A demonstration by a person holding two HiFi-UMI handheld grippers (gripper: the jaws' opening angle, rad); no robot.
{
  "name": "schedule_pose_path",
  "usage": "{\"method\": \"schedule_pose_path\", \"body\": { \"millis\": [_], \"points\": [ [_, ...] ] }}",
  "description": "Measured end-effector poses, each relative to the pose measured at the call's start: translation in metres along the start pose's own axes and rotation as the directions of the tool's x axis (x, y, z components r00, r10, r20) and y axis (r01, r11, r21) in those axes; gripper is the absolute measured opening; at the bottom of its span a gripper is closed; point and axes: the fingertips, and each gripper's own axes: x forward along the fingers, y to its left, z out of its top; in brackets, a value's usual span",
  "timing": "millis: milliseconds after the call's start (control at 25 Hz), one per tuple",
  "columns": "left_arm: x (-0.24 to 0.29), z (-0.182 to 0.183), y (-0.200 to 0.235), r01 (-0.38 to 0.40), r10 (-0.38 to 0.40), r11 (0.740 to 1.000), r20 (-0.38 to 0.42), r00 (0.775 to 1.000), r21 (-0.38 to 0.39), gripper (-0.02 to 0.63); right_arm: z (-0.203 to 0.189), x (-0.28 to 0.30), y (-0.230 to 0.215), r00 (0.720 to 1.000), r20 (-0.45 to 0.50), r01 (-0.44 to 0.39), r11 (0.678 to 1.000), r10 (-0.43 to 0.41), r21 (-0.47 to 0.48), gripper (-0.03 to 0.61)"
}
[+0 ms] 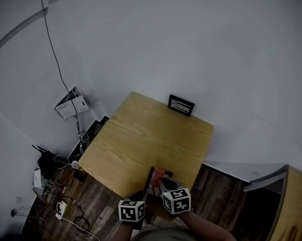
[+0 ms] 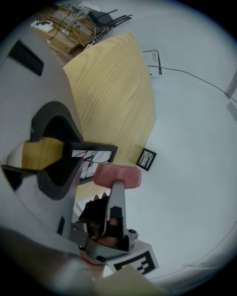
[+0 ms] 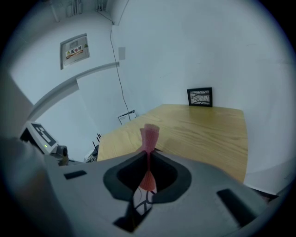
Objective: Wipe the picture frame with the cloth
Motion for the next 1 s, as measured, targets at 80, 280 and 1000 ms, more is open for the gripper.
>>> {"method": "schedule_pose_path", "body": {
  "millis": [80, 280, 1000],
  "points": [
    [0.004, -0.002, 0.001, -0.003, 0.003, 1.000, -0.011, 1.000, -0.002, 0.086, -0.006, 0.008, -0.004, 1.000, -0.030, 0.002, 1.000, -0.002, 0.011, 0.017],
    [0.012, -0.004, 0.004, -0.012, 0.011, 1.000, -0.033, 0.999, -0.003, 0.086, -0.009, 0.025, 0.003, 0.996, -0.076, -0.045, 0.998, 0.048, 0.034, 0.017],
    [0.018, -0.003, 0.007, -0.037, 0.035, 0.998, -0.049, 0.998, -0.046, 0.086, -0.025, 0.058, -0.012, 0.966, -0.230, 0.048, 0.957, -0.117, -0.285, 0.017]
  ]
}}
